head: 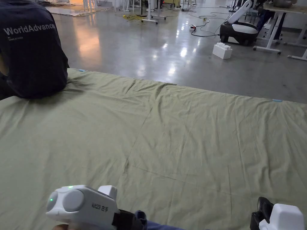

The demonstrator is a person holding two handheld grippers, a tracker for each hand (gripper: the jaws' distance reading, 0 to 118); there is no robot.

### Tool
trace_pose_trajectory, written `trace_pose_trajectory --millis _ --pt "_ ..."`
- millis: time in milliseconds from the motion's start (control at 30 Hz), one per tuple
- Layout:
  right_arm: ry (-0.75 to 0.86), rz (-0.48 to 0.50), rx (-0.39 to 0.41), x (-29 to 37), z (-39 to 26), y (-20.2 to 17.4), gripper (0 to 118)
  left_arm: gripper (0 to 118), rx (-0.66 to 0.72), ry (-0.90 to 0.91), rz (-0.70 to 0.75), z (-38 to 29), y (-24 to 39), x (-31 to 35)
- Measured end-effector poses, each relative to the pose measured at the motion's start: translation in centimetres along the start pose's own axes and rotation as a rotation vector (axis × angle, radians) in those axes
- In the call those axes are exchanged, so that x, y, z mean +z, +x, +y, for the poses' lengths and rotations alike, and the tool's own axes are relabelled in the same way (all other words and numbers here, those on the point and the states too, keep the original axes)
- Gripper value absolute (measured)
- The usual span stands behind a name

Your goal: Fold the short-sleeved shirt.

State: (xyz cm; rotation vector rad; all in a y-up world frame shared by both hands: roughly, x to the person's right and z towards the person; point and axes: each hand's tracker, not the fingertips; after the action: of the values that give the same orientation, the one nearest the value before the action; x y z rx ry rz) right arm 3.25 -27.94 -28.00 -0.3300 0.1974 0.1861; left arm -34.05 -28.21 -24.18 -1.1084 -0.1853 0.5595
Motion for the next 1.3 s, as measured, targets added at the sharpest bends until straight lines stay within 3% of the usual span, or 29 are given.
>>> trace_pose_trajectory --millis 100,200,267,300,500,667,967,1067,1200,1300 --pt "-0.003 -0.002 -0.005 0.0 -0.1 0.1 1 49 0.014 0.059 -0.026 0.3 -0.5 2.3" --pt "-0.006 -0.005 -0.009 0.1 -0.2 0.3 1 46 0.004 0.094 0.040 0.5 -2.2 1.6" --pt "-0.009 -0.005 -0.011 0.1 -0.3 0.3 1 27 -0.011 0.048 0.089 0.2 -2.6 0.2" --pt "-0.011 -0.005 -0.012 0.0 -0.4 0.3 1 23 -0.014 0.014 0.097 -0.1 -2.7 -0.7" --pt "-0.026 -0.010 -0.018 0.1 -0.9 0.6 1 16 -0.062 -0.124 0.061 -2.8 -0.8 -5.8" --pt "-0.036 -0.016 -0.022 0.1 -1.2 0.8 1 16 -0.034 -0.136 -0.034 -3.5 0.8 -7.9" --pt "-0.056 -0.021 -0.040 0.1 -1.6 1.3 1 12 -0.027 -0.109 0.018 -3.2 2.2 -10.2" --pt "-0.056 -0.021 -0.038 0.1 -1.5 1.4 1 12 -0.043 -0.104 0.003 -2.9 2.0 -8.6" --pt "-0.038 -0.019 -0.047 0.4 -1.1 1.6 1 12 -0.022 -0.024 -0.121 -1.7 -0.2 -3.9" --pt "-0.017 -0.017 -0.042 0.4 -0.6 1.5 1 12 -0.031 0.026 -0.109 -0.7 -3.1 -0.9"
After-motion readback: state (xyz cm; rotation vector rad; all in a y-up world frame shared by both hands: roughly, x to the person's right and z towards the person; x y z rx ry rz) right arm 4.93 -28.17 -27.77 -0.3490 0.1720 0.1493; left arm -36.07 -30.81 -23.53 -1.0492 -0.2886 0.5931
